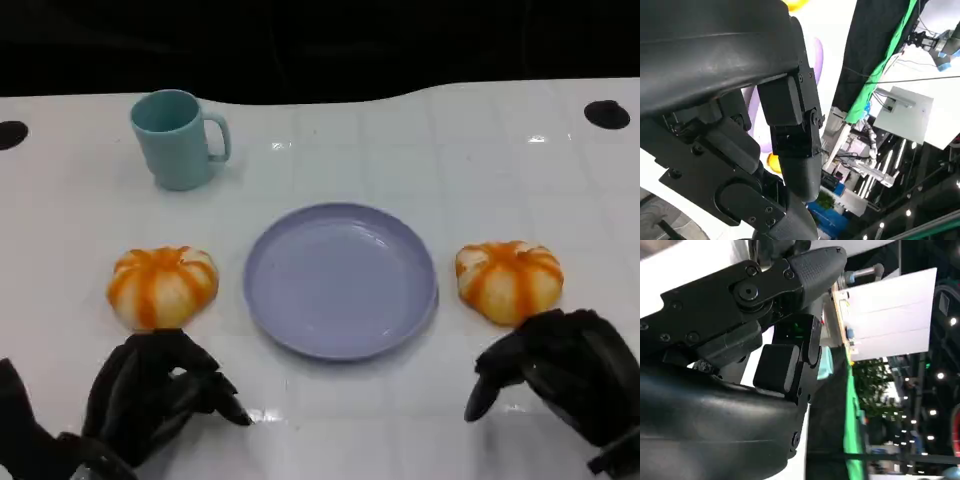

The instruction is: Grasp the bread from the table and place it into the plate.

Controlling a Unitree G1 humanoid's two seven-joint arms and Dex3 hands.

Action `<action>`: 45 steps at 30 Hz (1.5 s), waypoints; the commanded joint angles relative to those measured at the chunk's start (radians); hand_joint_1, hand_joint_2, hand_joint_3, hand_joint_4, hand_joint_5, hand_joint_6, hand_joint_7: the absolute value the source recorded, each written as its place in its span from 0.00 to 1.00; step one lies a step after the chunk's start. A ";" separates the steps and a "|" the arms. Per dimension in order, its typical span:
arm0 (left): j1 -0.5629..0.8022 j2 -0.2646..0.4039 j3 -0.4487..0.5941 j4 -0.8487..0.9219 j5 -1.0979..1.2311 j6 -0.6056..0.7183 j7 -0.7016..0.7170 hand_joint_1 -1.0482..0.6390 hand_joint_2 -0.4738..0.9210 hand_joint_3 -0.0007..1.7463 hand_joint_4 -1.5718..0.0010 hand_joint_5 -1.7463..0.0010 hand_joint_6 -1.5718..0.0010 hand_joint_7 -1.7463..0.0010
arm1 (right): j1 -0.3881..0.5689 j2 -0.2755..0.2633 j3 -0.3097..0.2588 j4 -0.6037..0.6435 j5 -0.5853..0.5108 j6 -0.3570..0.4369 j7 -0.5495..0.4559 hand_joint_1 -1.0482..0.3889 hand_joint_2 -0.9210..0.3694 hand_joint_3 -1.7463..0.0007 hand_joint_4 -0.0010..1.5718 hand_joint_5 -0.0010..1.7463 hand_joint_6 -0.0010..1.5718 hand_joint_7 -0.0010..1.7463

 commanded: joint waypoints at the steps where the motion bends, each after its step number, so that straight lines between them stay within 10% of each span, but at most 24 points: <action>1: -0.012 0.002 0.001 0.013 0.008 -0.020 0.009 0.00 0.78 0.00 0.00 0.67 0.00 0.81 | -0.036 -0.057 -0.020 0.048 -0.071 -0.177 -0.044 0.00 0.00 0.96 0.64 0.63 0.74 0.13; 5: -0.023 0.002 0.005 0.041 0.009 -0.042 -0.001 0.00 0.78 0.00 0.00 0.67 0.00 0.81 | -0.050 -0.093 -0.012 0.086 -0.205 -0.360 -0.155 0.00 0.00 0.86 0.38 0.85 0.25 0.68; 13: -0.020 0.013 0.003 0.036 0.010 -0.036 -0.003 0.00 0.78 0.00 0.00 0.67 0.00 0.81 | -0.046 -0.137 0.023 0.064 -0.365 -0.481 -0.327 0.00 0.00 0.82 0.13 0.95 0.01 0.82; 23: -0.015 0.008 0.005 0.033 0.005 -0.026 0.001 0.00 0.78 0.00 0.00 0.66 0.00 0.80 | -0.040 -0.235 0.044 -0.004 -0.668 -0.517 -0.582 0.00 0.00 0.74 0.00 0.88 0.00 0.63; 34: -0.015 0.012 0.011 0.032 0.002 -0.015 0.001 0.00 0.77 0.00 0.00 0.67 0.00 0.80 | -0.017 -0.340 0.095 -0.129 -0.958 -0.443 -0.797 0.09 0.02 0.75 0.00 0.04 0.00 0.03; 39: -0.016 0.012 0.012 0.036 0.007 -0.030 -0.003 0.00 0.77 0.00 0.00 0.67 0.00 0.81 | 0.007 -0.371 0.132 -0.207 -1.074 -0.347 -0.863 0.12 0.46 0.21 0.00 0.00 0.00 0.00; 45: -0.015 0.012 0.010 0.037 0.012 -0.042 -0.005 0.00 0.78 0.01 0.00 0.67 0.00 0.81 | 0.006 -0.397 0.180 -0.227 -1.109 -0.270 -0.893 0.12 0.65 0.01 0.00 0.00 0.00 0.00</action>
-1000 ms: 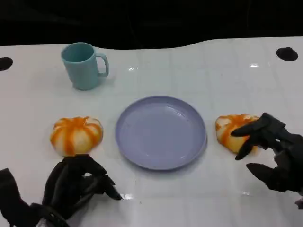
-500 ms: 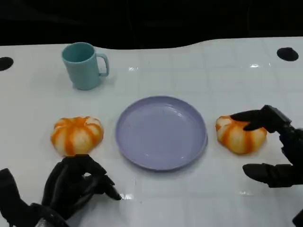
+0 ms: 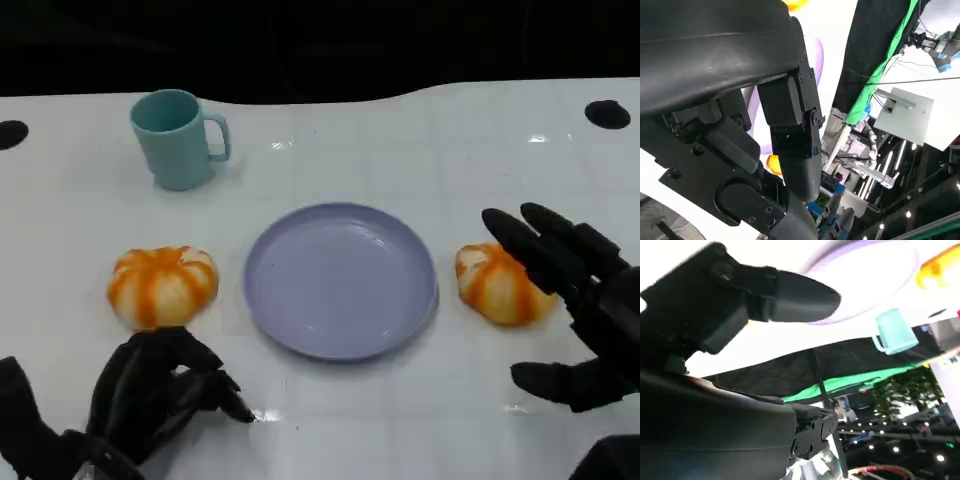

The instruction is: Grasp the bread from the table and place it into the plate.

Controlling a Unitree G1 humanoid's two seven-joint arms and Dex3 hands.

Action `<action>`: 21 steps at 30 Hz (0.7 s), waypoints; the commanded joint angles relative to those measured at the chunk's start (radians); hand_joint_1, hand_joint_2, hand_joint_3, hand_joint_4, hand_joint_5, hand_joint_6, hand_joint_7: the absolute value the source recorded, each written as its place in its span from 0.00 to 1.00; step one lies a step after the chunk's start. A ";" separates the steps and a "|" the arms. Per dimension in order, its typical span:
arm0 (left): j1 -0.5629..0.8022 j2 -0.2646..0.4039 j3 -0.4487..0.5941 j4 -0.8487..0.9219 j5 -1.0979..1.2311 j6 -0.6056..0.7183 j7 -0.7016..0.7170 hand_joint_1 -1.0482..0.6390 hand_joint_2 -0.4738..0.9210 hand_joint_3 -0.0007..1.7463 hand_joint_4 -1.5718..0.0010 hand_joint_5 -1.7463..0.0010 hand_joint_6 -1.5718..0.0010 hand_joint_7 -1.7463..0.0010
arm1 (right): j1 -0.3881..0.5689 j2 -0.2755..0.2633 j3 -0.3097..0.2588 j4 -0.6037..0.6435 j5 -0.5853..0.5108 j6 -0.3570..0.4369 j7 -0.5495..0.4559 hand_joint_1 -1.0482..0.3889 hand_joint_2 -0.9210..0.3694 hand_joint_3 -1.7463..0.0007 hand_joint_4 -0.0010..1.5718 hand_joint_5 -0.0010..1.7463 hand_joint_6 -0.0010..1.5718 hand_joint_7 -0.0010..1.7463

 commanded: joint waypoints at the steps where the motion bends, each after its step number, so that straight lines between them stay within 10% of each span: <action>1: 0.005 0.019 0.001 -0.001 0.006 -0.015 -0.006 0.00 0.78 0.00 0.00 0.67 0.00 0.81 | 0.001 -0.041 0.029 -0.025 -0.034 0.061 -0.029 0.12 0.65 0.00 0.00 0.00 0.00 0.00; 21: 0.008 0.021 0.004 -0.016 -0.002 0.009 -0.002 0.00 0.77 0.00 0.00 0.67 0.00 0.81 | -0.192 -0.092 0.250 0.191 -0.187 0.240 -0.168 0.12 0.75 0.00 0.00 0.00 0.00 0.00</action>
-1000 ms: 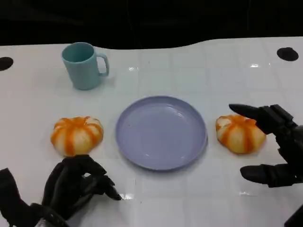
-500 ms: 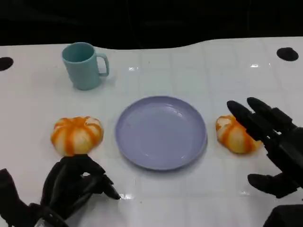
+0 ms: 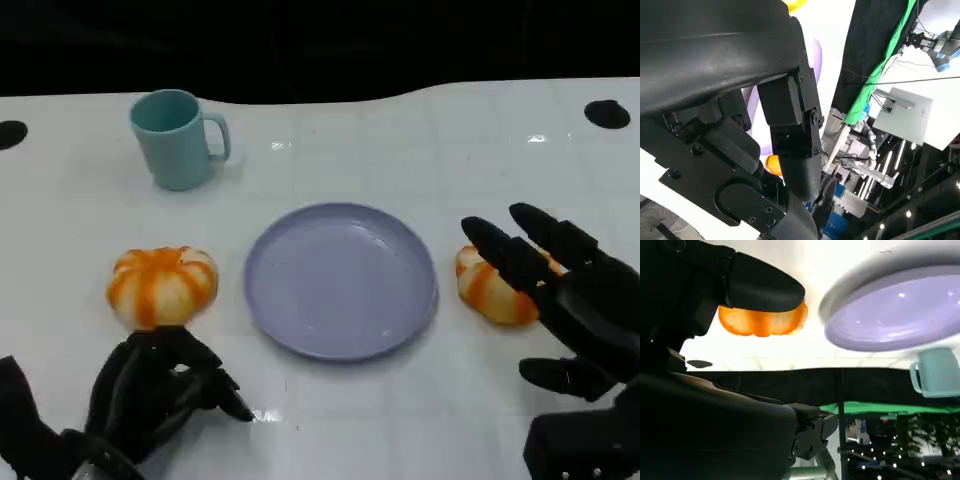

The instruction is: Grasp the bread from the table and place it into the plate.

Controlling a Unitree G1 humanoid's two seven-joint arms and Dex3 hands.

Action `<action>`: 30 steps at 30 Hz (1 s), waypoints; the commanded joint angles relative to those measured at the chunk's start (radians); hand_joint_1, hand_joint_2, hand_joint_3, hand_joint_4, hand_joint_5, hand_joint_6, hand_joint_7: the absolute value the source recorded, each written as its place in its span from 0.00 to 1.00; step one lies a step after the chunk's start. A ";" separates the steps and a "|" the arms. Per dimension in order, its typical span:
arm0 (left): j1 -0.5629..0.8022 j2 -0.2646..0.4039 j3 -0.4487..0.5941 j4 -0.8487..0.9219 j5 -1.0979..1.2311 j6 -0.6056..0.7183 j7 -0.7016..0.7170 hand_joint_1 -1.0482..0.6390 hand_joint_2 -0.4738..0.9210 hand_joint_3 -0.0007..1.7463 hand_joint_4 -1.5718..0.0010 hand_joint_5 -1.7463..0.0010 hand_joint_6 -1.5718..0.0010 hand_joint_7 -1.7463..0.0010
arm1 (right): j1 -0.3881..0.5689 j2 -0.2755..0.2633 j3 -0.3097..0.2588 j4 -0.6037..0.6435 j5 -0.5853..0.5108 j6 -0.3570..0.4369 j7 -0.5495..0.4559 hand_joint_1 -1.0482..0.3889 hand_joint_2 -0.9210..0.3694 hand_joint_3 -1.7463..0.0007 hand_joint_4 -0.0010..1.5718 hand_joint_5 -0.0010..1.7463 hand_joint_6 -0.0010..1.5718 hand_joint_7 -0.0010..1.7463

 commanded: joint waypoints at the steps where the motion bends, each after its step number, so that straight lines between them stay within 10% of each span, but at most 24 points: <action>1: 0.009 0.020 0.003 -0.014 -0.003 0.015 -0.002 0.00 0.77 0.00 0.00 0.67 0.00 0.81 | -0.058 -0.020 0.042 0.084 -0.005 0.025 -0.039 0.11 0.75 0.00 0.00 0.00 0.00 0.00; 30: 0.029 0.014 0.000 -0.050 0.001 0.021 0.005 0.00 0.77 0.00 0.00 0.67 0.00 0.80 | -0.395 0.048 0.310 0.687 0.001 0.072 -0.153 0.03 0.69 0.00 0.00 0.00 0.00 0.00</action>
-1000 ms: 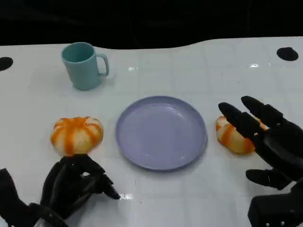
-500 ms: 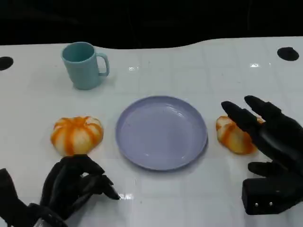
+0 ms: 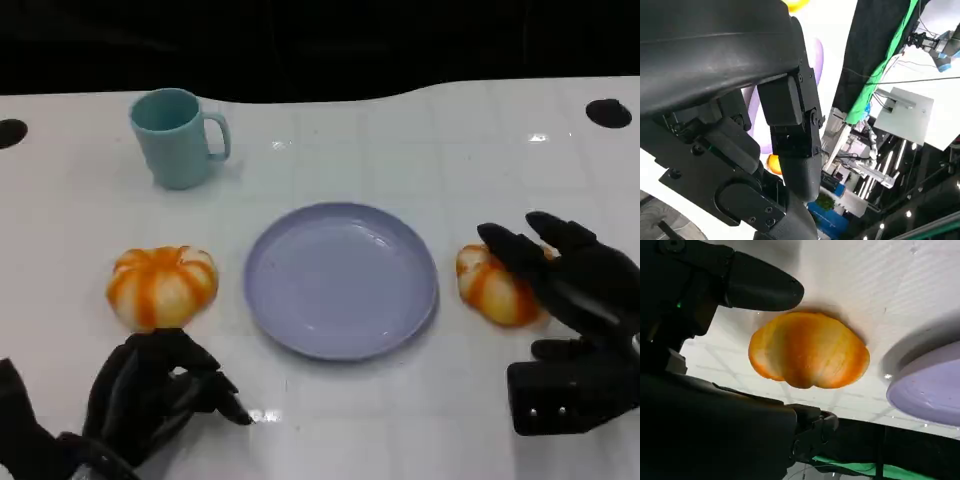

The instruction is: Grasp the bread from the table and place it into the plate.

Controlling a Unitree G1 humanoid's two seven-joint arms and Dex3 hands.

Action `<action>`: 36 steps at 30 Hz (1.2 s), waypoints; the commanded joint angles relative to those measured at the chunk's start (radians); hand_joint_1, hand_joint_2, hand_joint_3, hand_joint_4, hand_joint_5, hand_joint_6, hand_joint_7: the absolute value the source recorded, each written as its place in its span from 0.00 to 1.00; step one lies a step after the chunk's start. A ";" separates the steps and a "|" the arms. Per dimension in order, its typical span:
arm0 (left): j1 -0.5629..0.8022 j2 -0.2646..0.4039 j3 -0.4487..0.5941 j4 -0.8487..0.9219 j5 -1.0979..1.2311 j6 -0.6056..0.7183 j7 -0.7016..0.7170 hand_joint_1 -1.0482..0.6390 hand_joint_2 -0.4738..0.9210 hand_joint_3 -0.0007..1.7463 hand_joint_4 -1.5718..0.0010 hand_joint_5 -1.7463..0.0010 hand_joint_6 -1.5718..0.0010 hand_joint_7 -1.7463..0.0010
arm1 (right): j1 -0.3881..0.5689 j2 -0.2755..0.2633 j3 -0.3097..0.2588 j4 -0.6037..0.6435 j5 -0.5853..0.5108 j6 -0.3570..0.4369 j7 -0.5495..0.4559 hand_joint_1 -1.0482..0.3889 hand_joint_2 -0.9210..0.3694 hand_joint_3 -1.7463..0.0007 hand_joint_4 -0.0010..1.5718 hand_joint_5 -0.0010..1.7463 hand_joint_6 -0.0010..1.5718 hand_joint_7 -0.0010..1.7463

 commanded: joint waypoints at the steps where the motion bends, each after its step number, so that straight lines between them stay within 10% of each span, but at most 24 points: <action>1: 0.008 0.014 0.000 -0.011 0.002 -0.006 0.005 0.00 0.77 0.00 0.00 0.67 0.00 0.80 | -0.038 0.010 0.023 0.048 0.014 0.001 -0.001 0.04 0.69 0.00 0.00 0.00 0.00 0.00; 17: 0.019 0.013 -0.005 -0.031 0.000 0.010 0.012 0.00 0.77 0.00 0.00 0.66 0.00 0.80 | -0.065 0.029 0.047 0.031 0.043 0.028 0.048 0.38 0.78 0.09 0.00 0.32 0.00 0.25; 23: 0.025 0.013 -0.006 -0.036 -0.002 0.008 0.005 0.00 0.77 0.00 0.00 0.67 0.00 0.80 | -0.061 0.020 0.045 -0.002 0.061 0.047 0.103 0.49 0.64 0.35 0.00 0.38 0.00 0.32; 29: 0.031 0.012 -0.008 -0.048 -0.002 0.011 0.009 0.00 0.77 0.00 0.00 0.67 0.00 0.80 | -0.059 0.013 0.041 -0.004 0.078 0.052 0.155 0.57 0.34 0.73 0.02 0.40 0.15 0.12; 36: 0.038 0.009 -0.010 -0.063 -0.002 0.016 0.016 0.00 0.77 0.00 0.00 0.66 0.00 0.80 | -0.073 0.031 0.046 0.049 0.101 0.061 0.185 0.63 0.10 0.98 0.24 0.12 0.29 0.01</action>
